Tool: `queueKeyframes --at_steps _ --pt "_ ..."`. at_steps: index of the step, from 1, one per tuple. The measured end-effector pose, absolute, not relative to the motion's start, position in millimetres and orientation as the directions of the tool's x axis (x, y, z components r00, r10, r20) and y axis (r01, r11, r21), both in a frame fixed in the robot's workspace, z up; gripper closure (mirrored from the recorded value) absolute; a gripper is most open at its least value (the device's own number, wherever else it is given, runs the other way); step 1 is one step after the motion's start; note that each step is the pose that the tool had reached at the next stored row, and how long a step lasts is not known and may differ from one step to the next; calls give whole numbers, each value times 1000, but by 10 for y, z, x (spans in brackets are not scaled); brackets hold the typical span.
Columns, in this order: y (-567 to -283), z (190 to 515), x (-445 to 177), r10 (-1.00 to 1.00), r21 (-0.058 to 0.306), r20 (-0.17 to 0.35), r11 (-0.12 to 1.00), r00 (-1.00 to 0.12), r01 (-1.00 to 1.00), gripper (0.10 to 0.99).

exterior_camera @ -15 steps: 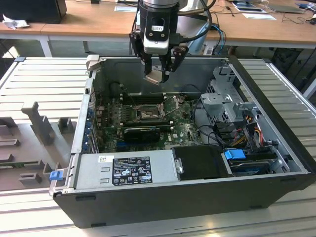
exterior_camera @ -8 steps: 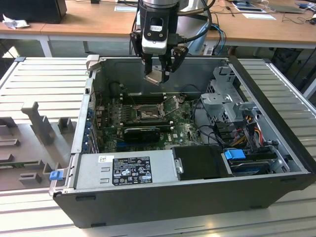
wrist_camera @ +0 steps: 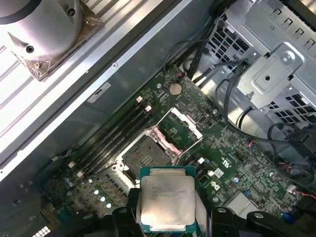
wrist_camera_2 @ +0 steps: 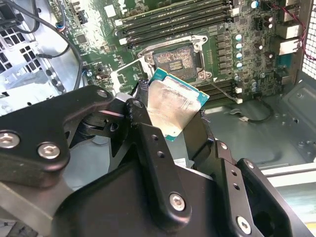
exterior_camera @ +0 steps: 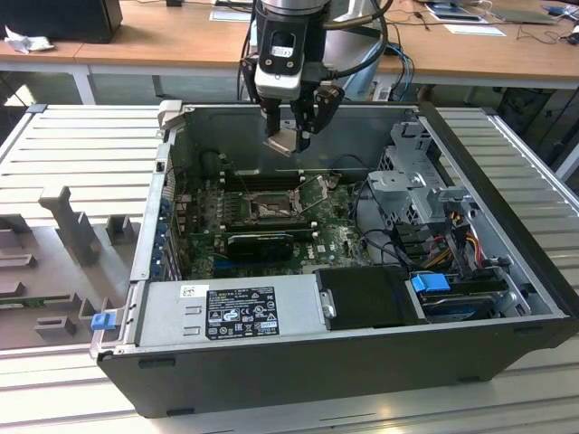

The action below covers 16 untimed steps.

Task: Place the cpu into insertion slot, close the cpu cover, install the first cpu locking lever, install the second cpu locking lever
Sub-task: 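Place the cpu into insertion slot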

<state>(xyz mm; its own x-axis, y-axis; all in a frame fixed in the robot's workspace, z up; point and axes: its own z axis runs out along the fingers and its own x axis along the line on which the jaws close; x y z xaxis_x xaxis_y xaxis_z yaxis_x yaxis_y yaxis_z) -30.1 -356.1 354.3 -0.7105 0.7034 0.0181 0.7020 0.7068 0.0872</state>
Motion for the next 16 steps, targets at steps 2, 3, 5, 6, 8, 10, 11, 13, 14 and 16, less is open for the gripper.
queueKeyframes --at_steps 2,3,5,6,8,10,11,13,14,16 --pt "-3561 3543 -301 712 87 18 698 -702 710 557" --pt "-3561 3543 -301 715 87 18 695 -699 713 557" --pt "-3561 3543 -301 726 87 18 684 -687 725 557" --pt "-3561 3543 -301 730 87 18 680 -684 728 557" --pt "-3561 3543 -301 737 87 18 672 -676 735 557" --pt "-3561 3543 -301 744 87 18 664 -668 742 557" --pt "-3561 3543 -301 746 87 18 662 -665 745 557" --pt "-3561 3543 -301 754 87 18 653 -657 752 557" --pt "-3561 3543 -301 756 87 18 650 -654 755 557" --pt "-3561 3542 -301 764 87 18 641 -644 763 557"
